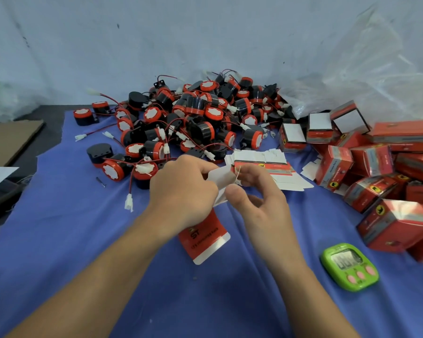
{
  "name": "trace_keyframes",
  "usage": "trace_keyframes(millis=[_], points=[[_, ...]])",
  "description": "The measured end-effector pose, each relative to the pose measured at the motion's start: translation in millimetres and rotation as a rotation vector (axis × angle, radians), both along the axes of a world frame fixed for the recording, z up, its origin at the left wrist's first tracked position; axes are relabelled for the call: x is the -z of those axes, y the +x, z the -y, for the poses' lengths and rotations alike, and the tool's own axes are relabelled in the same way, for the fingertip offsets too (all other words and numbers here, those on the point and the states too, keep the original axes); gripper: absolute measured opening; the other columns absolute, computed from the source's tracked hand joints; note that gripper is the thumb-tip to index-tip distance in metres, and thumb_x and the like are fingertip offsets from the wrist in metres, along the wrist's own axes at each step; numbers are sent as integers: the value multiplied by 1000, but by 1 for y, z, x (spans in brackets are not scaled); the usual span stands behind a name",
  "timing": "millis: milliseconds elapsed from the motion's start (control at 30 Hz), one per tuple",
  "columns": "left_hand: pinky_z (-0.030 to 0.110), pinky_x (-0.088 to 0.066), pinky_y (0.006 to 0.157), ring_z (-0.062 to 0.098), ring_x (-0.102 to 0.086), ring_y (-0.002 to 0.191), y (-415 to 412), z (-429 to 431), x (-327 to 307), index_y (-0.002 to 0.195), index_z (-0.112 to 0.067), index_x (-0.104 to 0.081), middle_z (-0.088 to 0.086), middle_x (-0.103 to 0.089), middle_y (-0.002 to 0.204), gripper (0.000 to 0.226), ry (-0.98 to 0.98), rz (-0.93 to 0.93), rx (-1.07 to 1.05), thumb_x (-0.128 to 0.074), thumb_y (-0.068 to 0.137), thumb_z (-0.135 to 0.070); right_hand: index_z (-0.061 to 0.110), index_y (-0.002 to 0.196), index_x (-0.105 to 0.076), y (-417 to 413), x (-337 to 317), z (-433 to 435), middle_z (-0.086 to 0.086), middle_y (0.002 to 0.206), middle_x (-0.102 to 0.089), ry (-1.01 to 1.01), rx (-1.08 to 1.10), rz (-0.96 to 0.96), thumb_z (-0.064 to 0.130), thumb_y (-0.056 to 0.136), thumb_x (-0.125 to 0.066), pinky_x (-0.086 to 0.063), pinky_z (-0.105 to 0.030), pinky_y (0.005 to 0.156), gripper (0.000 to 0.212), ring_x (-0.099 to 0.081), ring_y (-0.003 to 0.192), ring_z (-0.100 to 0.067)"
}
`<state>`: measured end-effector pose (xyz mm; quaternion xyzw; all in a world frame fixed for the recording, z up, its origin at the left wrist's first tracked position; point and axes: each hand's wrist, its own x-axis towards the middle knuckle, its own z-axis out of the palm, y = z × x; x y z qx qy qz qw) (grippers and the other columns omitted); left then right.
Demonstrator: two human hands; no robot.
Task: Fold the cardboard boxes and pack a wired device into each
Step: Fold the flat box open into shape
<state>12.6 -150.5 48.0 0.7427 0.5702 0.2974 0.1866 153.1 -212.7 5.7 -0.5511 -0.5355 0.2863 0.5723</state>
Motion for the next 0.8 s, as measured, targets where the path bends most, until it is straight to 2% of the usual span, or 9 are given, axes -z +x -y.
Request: trace_keyframes(millis=[133,200,300,433,500,567,633,700,800], points=[[36,-58,63,6,-67,71,0,-7,8,63,-49,-73,-26,-70,68,41,-79,270,-29,-67,74,-10,25,112,-65,0,3,-4,4,109,-68,-41,-17,-15,31,79,-65,-54,-53,89,34,-62,107,-19],[36,-57,67,9,-68,78,-2,-9,7,62,-46,-76,-21,-72,69,35,-119,416,-43,-67,64,-12,23,110,-67,-1,3,-5,4,106,-70,-22,-3,-33,16,79,-62,-56,-50,87,32,-65,104,-17],[32,-51,65,17,-66,80,-6,-15,7,62,-37,-78,-15,-72,66,31,-122,596,-90,-59,51,-16,29,111,-69,-2,3,-5,5,99,-73,-9,-30,-29,12,73,-52,-59,-45,81,45,-67,95,-19],[43,-58,68,23,-63,81,-11,-20,11,59,-28,-76,-13,-68,63,26,-107,735,-181,-56,50,-14,47,114,-69,-1,4,-4,3,82,-67,-43,-116,26,12,71,-45,-47,-28,59,61,-55,76,-34],[40,-54,66,20,-60,78,-12,-21,12,58,-26,-74,-15,-65,62,23,-104,763,-209,-56,50,-15,45,120,-67,0,4,-4,5,101,-70,-64,-178,64,9,69,-42,-51,-26,67,68,-60,82,-21],[38,-50,66,19,-57,76,-12,-23,12,55,-24,-71,-14,-62,60,19,-118,801,-207,-55,51,-14,46,128,-63,1,3,-4,13,120,-67,-104,-243,95,6,67,-43,-55,-24,87,75,-61,108,-5],[39,-48,67,19,-54,74,-12,-23,12,55,-23,-69,-14,-60,59,17,-136,829,-185,-55,51,-13,46,132,-57,-2,4,-3,20,129,-63,-111,-273,113,7,72,-52,-51,-28,99,72,-54,125,0],[35,-49,66,14,-55,71,-11,-23,13,57,-24,-71,-15,-61,58,19,-138,815,-143,-56,52,-13,44,129,-55,-6,6,-3,23,128,-62,-82,-259,90,15,79,-62,-51,-36,98,58,-57,119,1],[31,-48,63,9,-59,70,-8,-21,15,64,-23,-75,-13,-67,62,22,-133,793,-87,-58,54,-13,43,118,-55,-13,8,-5,18,117,-67,-47,-180,2,25,87,-65,-55,-41,80,38,-65,91,-9]])
